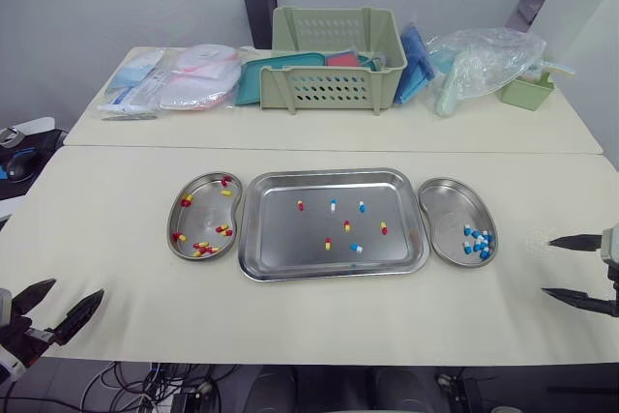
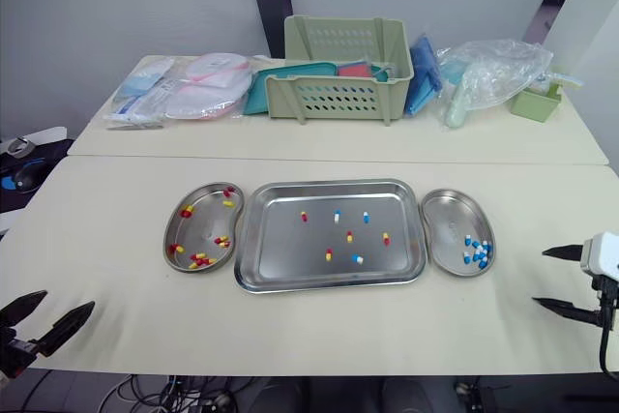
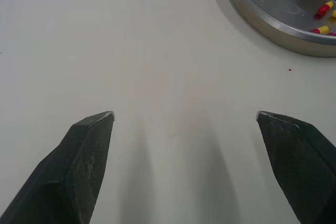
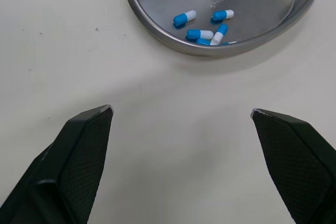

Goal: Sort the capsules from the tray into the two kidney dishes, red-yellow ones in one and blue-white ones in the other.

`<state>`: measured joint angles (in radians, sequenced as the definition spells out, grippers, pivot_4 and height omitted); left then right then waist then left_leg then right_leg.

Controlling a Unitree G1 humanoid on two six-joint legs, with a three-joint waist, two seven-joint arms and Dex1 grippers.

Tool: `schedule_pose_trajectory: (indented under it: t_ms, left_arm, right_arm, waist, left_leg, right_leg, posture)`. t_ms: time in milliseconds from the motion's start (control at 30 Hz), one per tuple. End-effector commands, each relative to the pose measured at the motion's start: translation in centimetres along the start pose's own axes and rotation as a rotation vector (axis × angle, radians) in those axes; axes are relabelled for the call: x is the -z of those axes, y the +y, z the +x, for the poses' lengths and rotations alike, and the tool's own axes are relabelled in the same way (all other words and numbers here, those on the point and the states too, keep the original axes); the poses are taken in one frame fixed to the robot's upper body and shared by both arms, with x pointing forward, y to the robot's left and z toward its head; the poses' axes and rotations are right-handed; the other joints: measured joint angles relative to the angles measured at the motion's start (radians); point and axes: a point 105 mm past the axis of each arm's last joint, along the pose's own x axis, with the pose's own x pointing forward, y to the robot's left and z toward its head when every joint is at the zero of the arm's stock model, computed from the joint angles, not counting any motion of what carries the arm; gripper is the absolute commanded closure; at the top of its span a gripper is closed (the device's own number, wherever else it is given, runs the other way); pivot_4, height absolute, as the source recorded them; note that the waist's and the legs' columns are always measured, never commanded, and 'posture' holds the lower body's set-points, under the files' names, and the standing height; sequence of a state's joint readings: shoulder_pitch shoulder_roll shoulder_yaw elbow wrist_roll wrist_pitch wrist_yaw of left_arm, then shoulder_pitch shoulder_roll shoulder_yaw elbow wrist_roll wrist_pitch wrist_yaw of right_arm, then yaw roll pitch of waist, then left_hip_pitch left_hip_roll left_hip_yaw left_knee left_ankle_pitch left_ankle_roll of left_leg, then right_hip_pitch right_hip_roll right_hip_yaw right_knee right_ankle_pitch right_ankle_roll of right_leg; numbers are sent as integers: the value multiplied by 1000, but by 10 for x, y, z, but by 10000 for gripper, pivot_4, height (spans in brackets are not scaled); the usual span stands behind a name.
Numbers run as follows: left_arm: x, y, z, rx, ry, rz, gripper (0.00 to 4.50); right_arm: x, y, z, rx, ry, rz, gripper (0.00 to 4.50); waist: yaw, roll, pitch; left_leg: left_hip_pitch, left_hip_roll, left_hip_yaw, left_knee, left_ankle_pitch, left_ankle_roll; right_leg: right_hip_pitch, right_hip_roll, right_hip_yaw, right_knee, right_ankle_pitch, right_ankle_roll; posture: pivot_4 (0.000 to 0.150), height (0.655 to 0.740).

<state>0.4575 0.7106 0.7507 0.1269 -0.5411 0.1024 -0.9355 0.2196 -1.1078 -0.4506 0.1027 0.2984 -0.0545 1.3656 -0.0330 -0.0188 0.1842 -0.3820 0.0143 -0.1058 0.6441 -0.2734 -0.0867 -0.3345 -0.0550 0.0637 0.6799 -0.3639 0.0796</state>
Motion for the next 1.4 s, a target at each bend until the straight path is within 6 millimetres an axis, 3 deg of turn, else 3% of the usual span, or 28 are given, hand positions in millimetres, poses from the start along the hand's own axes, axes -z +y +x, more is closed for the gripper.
schedule_pose_trajectory:
  t_ms: [33,167,300,467,567,767,1000,1167,1333,1400]
  left_arm:
    - [-2,-1,-2,19,10,26,0]
    - [1,-3,-1,25,9,16,0]
    - [1,-5,-1,27,5,6,0]
    - [5,-11,-4,29,9,6,0]
    - [5,-12,-6,21,5,15,0]
    - [3,-18,-8,23,-8,12,0]
    - [-6,-21,-9,46,-28,49,0]
    - [-35,-34,6,151,-87,178,0]
    - [-74,-67,41,290,-150,237,0]
    - [-94,-95,56,400,-198,251,0]
  right_arm:
    - [-11,-3,-8,38,-35,-33,310]
    - [-25,3,-4,27,-91,-50,310]
    - [-51,18,7,-12,-188,-72,310]
    - [-99,46,42,-40,-393,-72,310]
    - [-112,57,57,-19,-468,-21,310]
    - [-118,74,89,15,-548,36,310]
    - [-120,84,106,5,-575,39,310]
    - [-116,83,112,19,-572,20,310]
    - [-106,88,119,15,-565,14,310]
    - [-102,92,121,15,-564,19,310]
  waist:
    - [0,0,0]
    - [0,0,0]
    - [-1,0,0]
    - [-2,-1,-1]
    - [1,-1,-1]
    - [3,-5,-3]
    - [1,-5,-3]
    - [4,-6,-4]
    - [7,-6,-4]
    - [4,-6,-4]
  left_leg:
    - [0,0,0,0,0,0]
    - [0,0,0,0,0,0]
    - [0,0,0,0,0,0]
    - [0,1,-1,0,0,0]
    - [-1,1,-1,0,0,0]
    - [0,1,-2,0,0,0]
    - [0,1,-2,0,0,0]
    - [0,1,-2,0,0,0]
    - [0,0,-3,1,0,0]
    - [0,0,-2,1,0,0]
  right_leg:
    - [0,0,0,0,0,0]
    - [0,0,0,0,0,0]
    - [0,0,0,0,0,0]
    - [0,0,0,0,0,0]
    - [0,0,-1,0,0,0]
    - [0,0,-2,0,0,0]
    - [0,0,-1,0,0,0]
    - [0,0,-2,0,0,0]
    - [1,0,-3,1,0,0]
    - [1,0,-2,1,0,0]
  posture:
    - [1500,7400]
    - [1500,7400]
    - [1500,7400]
    - [1500,7400]
    - [1500,7400]
    - [1500,7400]
    - [1500,7400]
    - [1500,7400]
    - [1500,7400]
    - [1500,7400]
